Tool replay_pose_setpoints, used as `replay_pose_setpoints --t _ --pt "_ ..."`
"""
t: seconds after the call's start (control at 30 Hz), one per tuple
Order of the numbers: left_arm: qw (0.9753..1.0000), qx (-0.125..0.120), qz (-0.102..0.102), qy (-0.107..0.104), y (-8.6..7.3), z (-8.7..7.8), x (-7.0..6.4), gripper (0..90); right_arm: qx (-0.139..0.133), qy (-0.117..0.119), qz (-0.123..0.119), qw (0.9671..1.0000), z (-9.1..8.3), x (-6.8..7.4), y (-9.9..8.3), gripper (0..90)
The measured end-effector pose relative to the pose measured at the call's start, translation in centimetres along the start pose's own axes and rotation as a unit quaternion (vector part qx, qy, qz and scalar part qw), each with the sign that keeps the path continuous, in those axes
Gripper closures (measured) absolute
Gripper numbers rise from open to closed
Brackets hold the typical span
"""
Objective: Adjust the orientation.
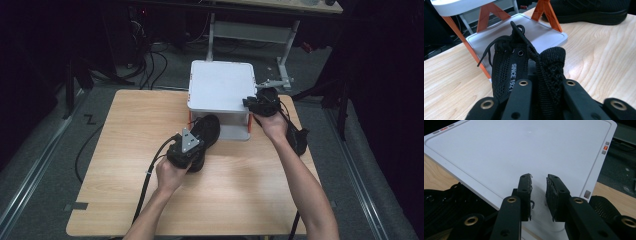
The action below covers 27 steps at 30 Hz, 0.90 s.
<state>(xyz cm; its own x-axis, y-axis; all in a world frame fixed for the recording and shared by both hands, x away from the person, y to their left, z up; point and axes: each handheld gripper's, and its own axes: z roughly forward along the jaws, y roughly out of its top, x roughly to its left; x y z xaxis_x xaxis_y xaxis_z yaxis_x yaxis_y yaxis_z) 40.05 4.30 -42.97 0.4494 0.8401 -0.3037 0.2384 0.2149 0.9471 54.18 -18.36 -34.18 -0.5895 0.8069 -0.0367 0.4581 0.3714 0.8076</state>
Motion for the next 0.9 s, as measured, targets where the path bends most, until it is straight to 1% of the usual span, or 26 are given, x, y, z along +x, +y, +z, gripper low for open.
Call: replay_pose_setpoints --t 0.1,0.13,0.17,0.23,0.27,0.4,0.43,0.57,0.67,0.73,0.9 --pt "1.0 -0.002 -0.002 0.005 -0.1 0.4 0.1 84.4 -0.001 -0.002 -0.007 1.0 0.0 0.1 0.0 74.3" --pt "1.0 -0.004 -0.006 0.006 -0.1 0.7 0.1 84.4 -0.002 -0.001 -0.008 1.0 0.0 0.1 0.0 74.2" --pt "1.0 -0.003 -0.005 0.007 -0.1 0.8 0.1 84.4 -0.002 0.0 -0.007 1.0 0.0 0.0 -0.1 74.2" --pt "0.9999 -0.005 -0.011 0.011 -0.2 1.2 0.1 84.4 -0.002 0.002 -0.006 1.0 0.0 0.0 -0.1 74.2" --pt "0.9999 -0.004 -0.01 0.013 -0.2 1.3 0.2 84.4 -0.004 0.003 -0.006 1.0 0.0 -0.1 -0.1 74.1" --pt "0.9996 -0.003 -0.013 0.024 -0.3 2.1 0.4 84.4 -0.003 -0.002 -0.004 1.0 0.0 0.1 -0.1 74.0" --pt "0.9995 0.0 -0.012 0.028 -0.3 2.2 0.4 84.4 -0.004 -0.002 -0.004 1.0 0.0 0.2 -0.2 73.9" --pt "0.9992 0.0 -0.014 0.038 -0.3 2.9 0.5 84.4 -0.007 -0.002 -0.002 1.0 0.0 0.2 -0.3 73.9" --pt "0.9987 0.0 -0.018 0.048 -0.4 3.4 0.6 84.4 -0.01 -0.002 -0.004 0.9999 0.0 0.1 -0.3 73.9" --pt "0.9981 -0.003 -0.025 0.056 -0.5 3.7 0.7 84.4 -0.011 -0.001 -0.003 0.9999 0.0 0.1 -0.4 73.8" --pt "0.9966 -0.009 -0.03 0.076 -0.7 4.6 0.9 84.4 -0.011 0.0 -0.004 0.9999 0.0 0.1 -0.4 73.8"
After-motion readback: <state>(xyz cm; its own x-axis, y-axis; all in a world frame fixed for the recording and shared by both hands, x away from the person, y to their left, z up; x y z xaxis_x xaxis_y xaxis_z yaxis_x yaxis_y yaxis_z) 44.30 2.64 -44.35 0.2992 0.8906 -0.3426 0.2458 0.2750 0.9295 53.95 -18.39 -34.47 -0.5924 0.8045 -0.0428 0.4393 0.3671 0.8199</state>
